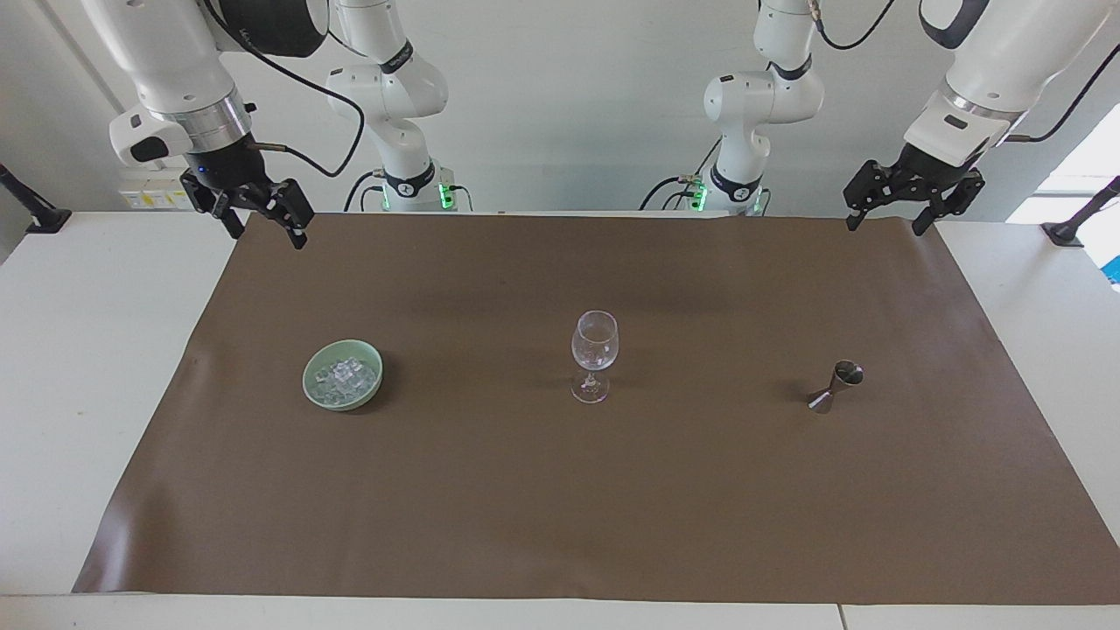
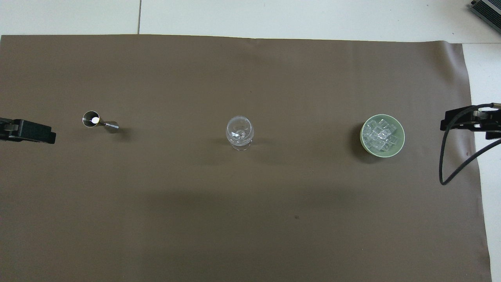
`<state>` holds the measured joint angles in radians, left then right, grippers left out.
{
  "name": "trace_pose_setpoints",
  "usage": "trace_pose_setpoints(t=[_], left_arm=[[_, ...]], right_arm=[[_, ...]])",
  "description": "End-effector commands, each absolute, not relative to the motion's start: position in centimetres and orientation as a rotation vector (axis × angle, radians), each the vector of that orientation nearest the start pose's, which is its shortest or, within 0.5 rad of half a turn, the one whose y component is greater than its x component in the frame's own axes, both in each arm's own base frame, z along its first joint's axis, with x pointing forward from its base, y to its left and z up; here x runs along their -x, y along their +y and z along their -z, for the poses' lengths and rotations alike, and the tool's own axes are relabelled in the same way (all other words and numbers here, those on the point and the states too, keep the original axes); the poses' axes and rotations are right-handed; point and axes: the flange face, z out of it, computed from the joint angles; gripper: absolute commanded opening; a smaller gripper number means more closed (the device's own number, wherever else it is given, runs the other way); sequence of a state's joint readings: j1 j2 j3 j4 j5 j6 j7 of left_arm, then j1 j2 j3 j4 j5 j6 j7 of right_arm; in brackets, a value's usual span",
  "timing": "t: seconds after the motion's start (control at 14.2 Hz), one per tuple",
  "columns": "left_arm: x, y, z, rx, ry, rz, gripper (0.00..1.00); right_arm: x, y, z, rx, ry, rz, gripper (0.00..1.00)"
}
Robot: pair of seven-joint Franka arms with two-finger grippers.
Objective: Pour wine and add ice with both arms
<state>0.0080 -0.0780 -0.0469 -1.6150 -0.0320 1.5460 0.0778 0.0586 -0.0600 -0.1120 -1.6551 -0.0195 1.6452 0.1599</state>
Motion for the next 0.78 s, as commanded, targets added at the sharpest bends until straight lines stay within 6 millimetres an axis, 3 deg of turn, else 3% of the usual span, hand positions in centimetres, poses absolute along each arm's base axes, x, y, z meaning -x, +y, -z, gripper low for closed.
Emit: trace_pose_setpoints(t=[0.0,0.35,0.71], left_arm=[[-52.9,-2.3,-64.2,3.157,0.165,0.02,1.0],[-52.8,-2.2,-64.2,3.156,0.168,0.025,1.0],[-51.8,-2.2,-62.4,3.157,0.181,-0.038,1.0]], right_arm=[[-53.3,-3.4,-62.5,3.115,0.314,0.064,1.0],[-53.3,-3.4,-62.5,3.115,0.316,0.064,1.0],[-53.3,-3.4,-62.5,3.115,0.316,0.064,1.0]])
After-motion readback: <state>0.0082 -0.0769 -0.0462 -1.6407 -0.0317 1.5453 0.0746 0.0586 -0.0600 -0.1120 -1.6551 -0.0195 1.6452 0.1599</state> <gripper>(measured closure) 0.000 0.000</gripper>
